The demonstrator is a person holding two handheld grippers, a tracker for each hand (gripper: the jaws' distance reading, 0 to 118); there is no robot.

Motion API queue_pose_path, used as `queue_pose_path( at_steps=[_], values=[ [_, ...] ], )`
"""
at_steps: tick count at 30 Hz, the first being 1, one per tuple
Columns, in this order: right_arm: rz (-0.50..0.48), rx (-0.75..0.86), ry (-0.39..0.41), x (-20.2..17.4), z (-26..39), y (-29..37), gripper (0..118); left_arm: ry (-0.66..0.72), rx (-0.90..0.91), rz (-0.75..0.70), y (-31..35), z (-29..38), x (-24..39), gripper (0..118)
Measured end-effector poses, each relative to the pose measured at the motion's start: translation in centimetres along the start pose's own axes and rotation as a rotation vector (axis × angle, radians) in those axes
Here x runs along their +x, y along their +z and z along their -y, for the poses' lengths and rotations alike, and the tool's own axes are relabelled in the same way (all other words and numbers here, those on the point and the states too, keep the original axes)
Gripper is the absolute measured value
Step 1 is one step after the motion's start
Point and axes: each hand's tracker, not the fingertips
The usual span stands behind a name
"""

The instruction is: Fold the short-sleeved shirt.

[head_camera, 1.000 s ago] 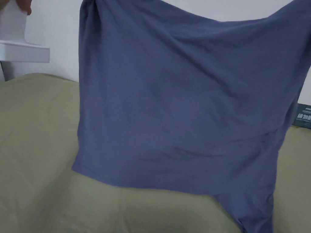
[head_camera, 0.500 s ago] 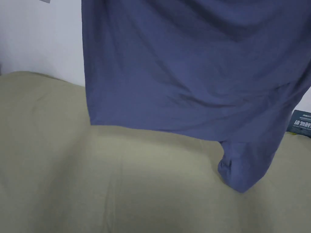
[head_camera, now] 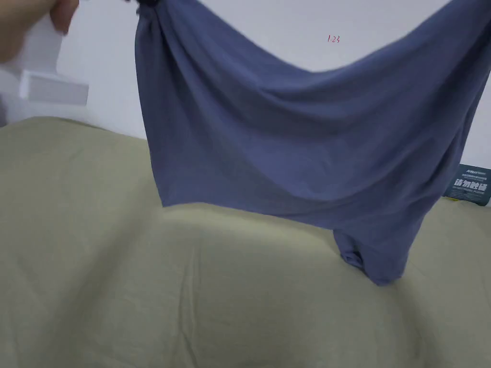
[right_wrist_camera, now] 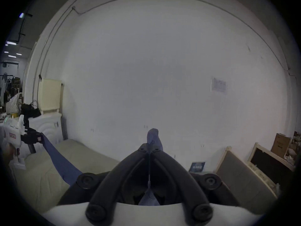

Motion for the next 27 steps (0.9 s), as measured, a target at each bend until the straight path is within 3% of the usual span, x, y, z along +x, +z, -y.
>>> queue_pose_path(
  at_steps=[6, 16, 22, 27],
  values=[
    [-0.053, -0.098, -0.007, -0.9, 5.9, 3.1, 1, 0.1, -0.104, 0.026, 2.3, 6.8, -0.7, 6],
    [-0.103, -0.142, -0.074, -0.3, 12.0, 10.2, 1, 0.04, -0.166, 0.106, 9.9, 13.9, -0.2, 6],
    [-0.161, -0.148, -0.158, -1.4, 16.4, 17.0, 1, 0.045, -0.178, 0.174, 14.1, 17.8, 0.3, 6],
    [-0.138, -0.184, -0.208, -2.7, 22.9, 21.8, 1, 0.096, -0.227, 0.219, 16.1, 23.7, 0.3, 6]
  ],
)
